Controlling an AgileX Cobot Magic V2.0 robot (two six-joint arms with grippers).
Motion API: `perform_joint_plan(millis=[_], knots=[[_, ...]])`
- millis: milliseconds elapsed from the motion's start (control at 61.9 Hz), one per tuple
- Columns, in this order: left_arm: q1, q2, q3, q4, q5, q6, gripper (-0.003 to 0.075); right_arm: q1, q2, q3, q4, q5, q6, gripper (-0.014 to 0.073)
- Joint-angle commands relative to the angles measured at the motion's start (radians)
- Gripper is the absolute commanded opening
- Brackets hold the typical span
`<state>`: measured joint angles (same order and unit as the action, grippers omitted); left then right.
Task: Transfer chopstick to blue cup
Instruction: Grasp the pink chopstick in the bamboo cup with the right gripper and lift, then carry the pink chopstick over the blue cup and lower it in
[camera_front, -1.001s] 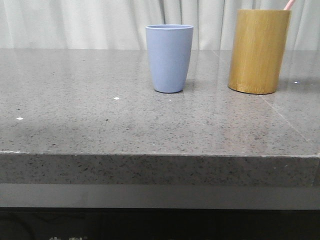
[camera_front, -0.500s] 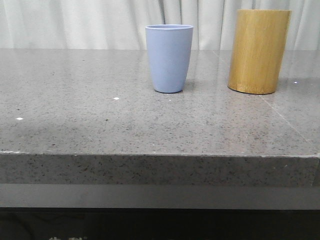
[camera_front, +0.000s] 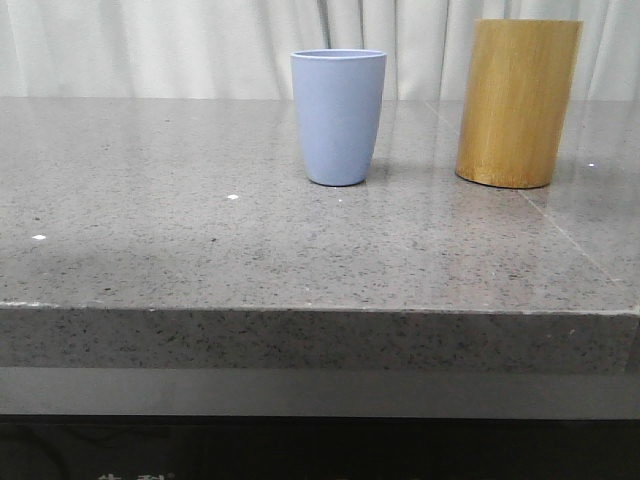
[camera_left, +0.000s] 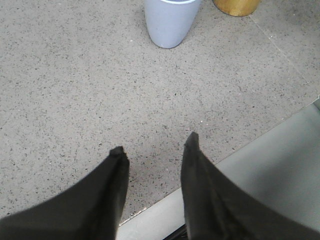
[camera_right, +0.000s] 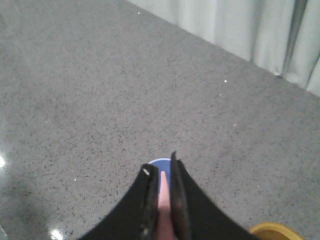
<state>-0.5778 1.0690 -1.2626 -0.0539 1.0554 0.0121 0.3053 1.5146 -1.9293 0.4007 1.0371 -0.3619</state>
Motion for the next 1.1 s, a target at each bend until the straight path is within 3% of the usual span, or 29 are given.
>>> perform_joint_plan(millis=[0, 452, 549, 678, 759, 1082], knots=[[-0.004, -0.017, -0.022, -0.006, -0.053, -0.006, 0.0260, 0.034, 0.027, -0.026, -0.031, -0.093, -0.014, -0.0067], [-0.004, -0.017, -0.022, -0.006, -0.053, -0.006, 0.0260, 0.038, 0.202, -0.026, 0.005, -0.099, -0.014, -0.0058], [-0.004, -0.017, -0.022, -0.006, -0.053, -0.006, 0.0260, 0.038, 0.213, -0.026, 0.005, -0.099, -0.014, 0.0046], [-0.004, -0.017, -0.022, -0.006, -0.053, -0.006, 0.0260, 0.038, 0.217, -0.026, -0.002, -0.099, -0.014, 0.0307], [-0.004, -0.017, -0.022, -0.006, -0.053, -0.006, 0.0260, 0.037, 0.211, -0.036, -0.023, -0.095, -0.014, 0.0398], [-0.004, -0.017, -0.022, -0.006, -0.053, -0.006, 0.0260, 0.036, 0.068, -0.061, -0.122, -0.018, 0.057, 0.0414]])
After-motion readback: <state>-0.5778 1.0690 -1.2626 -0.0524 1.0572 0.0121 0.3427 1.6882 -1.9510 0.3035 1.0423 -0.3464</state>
